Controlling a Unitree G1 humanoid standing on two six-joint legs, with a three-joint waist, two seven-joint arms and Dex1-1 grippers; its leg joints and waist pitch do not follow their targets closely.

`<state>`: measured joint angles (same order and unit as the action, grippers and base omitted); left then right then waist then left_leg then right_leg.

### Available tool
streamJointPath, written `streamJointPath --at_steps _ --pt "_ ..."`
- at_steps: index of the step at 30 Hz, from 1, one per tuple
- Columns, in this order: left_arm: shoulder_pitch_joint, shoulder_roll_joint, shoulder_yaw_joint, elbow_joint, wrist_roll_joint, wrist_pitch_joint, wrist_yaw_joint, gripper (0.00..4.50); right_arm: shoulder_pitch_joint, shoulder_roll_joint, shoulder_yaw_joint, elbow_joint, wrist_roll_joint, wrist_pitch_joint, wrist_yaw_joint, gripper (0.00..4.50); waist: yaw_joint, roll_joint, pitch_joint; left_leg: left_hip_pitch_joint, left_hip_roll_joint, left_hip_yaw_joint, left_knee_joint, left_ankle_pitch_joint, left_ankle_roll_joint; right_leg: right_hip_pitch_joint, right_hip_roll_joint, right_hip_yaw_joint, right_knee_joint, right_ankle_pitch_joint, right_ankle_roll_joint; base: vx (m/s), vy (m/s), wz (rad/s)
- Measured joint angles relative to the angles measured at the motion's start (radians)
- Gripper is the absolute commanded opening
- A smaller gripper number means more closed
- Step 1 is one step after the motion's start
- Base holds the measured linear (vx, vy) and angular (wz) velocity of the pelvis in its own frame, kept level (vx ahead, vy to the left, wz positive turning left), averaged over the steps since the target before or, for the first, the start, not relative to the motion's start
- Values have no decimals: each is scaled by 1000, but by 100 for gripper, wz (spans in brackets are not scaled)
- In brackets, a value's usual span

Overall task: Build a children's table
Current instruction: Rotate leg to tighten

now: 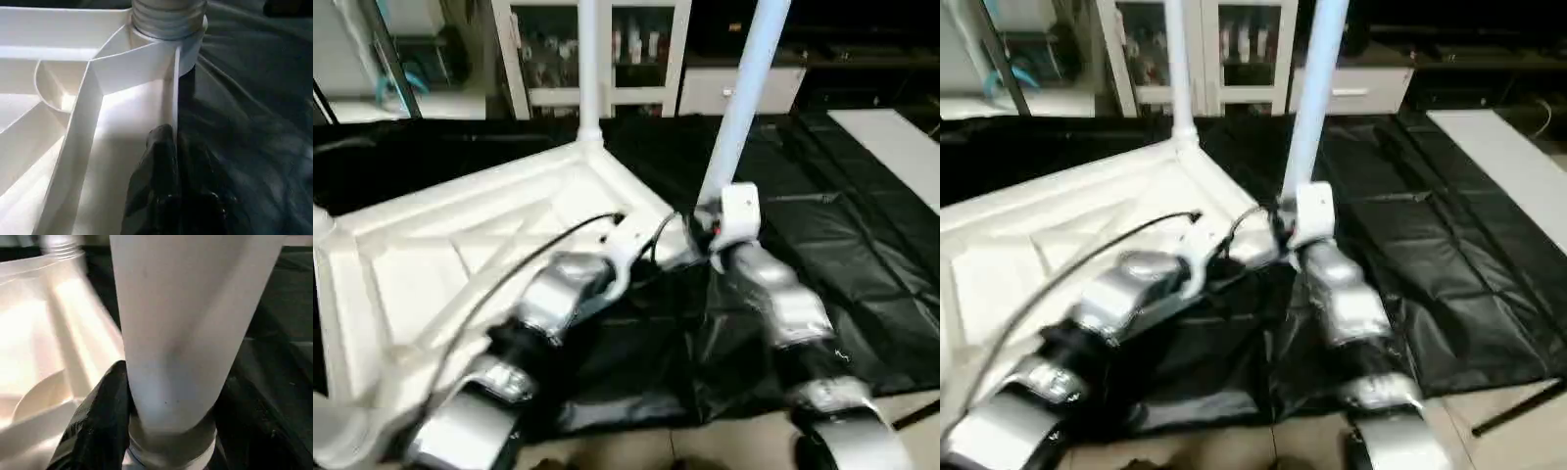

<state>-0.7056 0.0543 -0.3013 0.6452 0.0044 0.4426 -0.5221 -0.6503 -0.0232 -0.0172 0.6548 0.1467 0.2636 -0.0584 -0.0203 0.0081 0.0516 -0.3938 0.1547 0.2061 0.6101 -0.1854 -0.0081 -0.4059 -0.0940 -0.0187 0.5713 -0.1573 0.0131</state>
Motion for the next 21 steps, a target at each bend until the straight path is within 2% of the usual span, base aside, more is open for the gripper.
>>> streamJointPath --at_steps 2,7,8,13,14,19,21 --pt "-15 -21 2 36 13 -22 40 0 -36 22 -19 67 -4 -41 -75 200 0 0 0 -1 0 0 0 0 0 1 0 0 -2 0 0 0 0 0" --pt "-19 -30 10 50 13 -38 54 0 -60 45 -33 138 -27 -122 -120 199 0 -1 0 -2 0 0 0 0 0 1 0 0 -3 0 -1 0 0 0" --pt "-19 -29 11 50 13 -42 54 0 -61 46 -38 145 -29 -140 -113 254 1 -1 0 -2 0 0 0 0 0 1 0 0 -3 1 -1 0 0 0" --pt "-17 13 12 37 16 -57 42 0 -43 45 -45 127 -4 -163 3 287 -4 -1 0 -3 1 0 -2 0 0 -4 0 -1 1 4 -5 0 0 0" --pt "-12 23 12 24 20 -57 30 0 -27 41 -33 105 -1 -161 22 300 -3 -1 0 -4 1 -1 -2 0 0 -6 0 -2 2 4 -5 0 0 0" --pt "34 81 0 -67 19 -57 -68 0 45 -29 -14 -29 56 -42 178 344 4 -1 0 -6 2 -1 -4 0 0 -12 0 -4 6 16 -10 0 0 0" --pt "71 126 -24 -135 13 -60 -134 0 107 -104 16 -146 89 27 293 357 11 -1 0 -6 3 -1 -7 0 0 -12 0 -6 6 16 -10 0 0 0"
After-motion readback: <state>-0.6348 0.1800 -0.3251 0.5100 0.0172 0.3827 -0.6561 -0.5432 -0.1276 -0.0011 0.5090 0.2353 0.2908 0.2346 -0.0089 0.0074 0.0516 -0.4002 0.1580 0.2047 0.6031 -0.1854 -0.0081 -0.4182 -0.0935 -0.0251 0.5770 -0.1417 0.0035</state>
